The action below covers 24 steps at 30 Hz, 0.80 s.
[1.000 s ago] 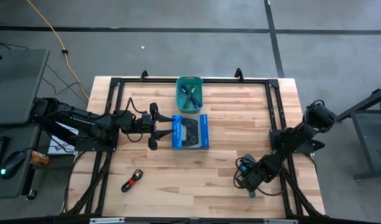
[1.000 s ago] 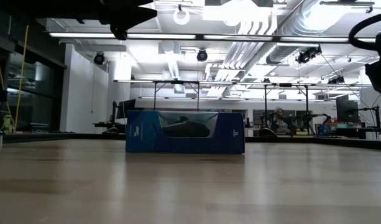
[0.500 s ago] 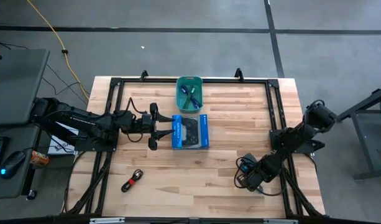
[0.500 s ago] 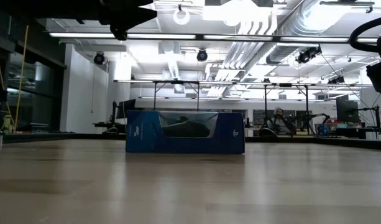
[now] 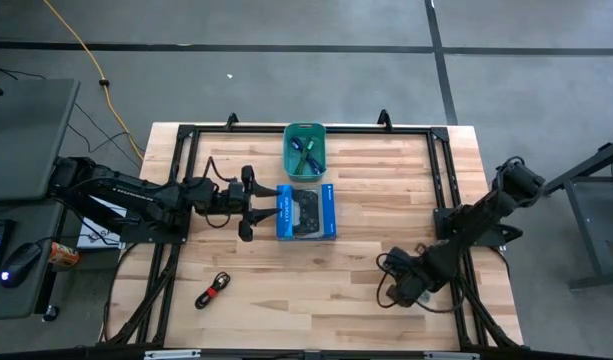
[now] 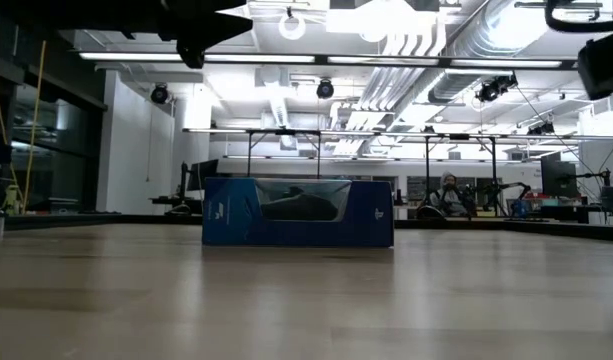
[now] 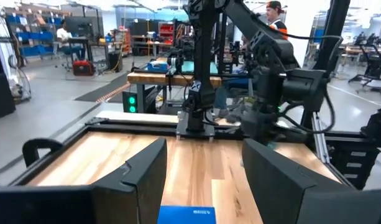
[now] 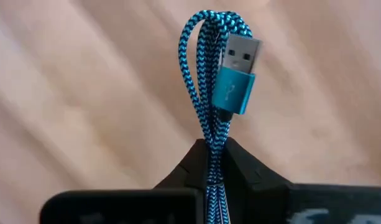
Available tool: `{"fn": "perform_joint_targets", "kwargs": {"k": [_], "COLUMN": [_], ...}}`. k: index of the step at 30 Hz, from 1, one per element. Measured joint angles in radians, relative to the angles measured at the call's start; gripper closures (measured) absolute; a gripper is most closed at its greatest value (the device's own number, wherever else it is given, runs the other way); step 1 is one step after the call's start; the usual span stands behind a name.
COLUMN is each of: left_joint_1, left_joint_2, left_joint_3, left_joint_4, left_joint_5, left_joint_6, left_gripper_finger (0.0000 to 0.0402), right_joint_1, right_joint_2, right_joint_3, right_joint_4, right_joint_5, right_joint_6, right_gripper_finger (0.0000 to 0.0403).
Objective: Pick and place USB-C Cables
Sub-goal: Put the blue charger cable into the light blue bin
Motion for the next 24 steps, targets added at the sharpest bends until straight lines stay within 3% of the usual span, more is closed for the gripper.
{"fn": "perform_joint_targets", "kwargs": {"k": [5,16,20,24], "left_joint_1": [0.000,0.000,0.000,0.000], "left_joint_2": [0.000,0.000,0.000,0.000], "left_joint_3": [0.000,0.000,0.000,0.000], "left_joint_4": [-0.004,-0.042,-0.042,-0.043], "left_joint_5": [0.000,0.012,0.009,-0.018], "left_joint_6": [-0.008,-0.114,-0.066,-0.049], "left_gripper_finger": [0.0213,0.0213,0.0213,0.0213], "right_joint_1": [-0.080,-0.444,-0.573,-0.687], "right_joint_2": [-0.006,-0.006,-0.006,-0.007], "right_joint_3": [-0.014,-0.028,-0.028,-0.028], "right_joint_4": [0.148,0.785,1.028,1.183], "right_joint_5": [0.065,0.049,-0.081,-0.202], "right_joint_6": [-0.304,-1.195,-1.377,-1.443], "right_gripper_finger": [0.0399,0.0399,0.0399,0.0400]}}
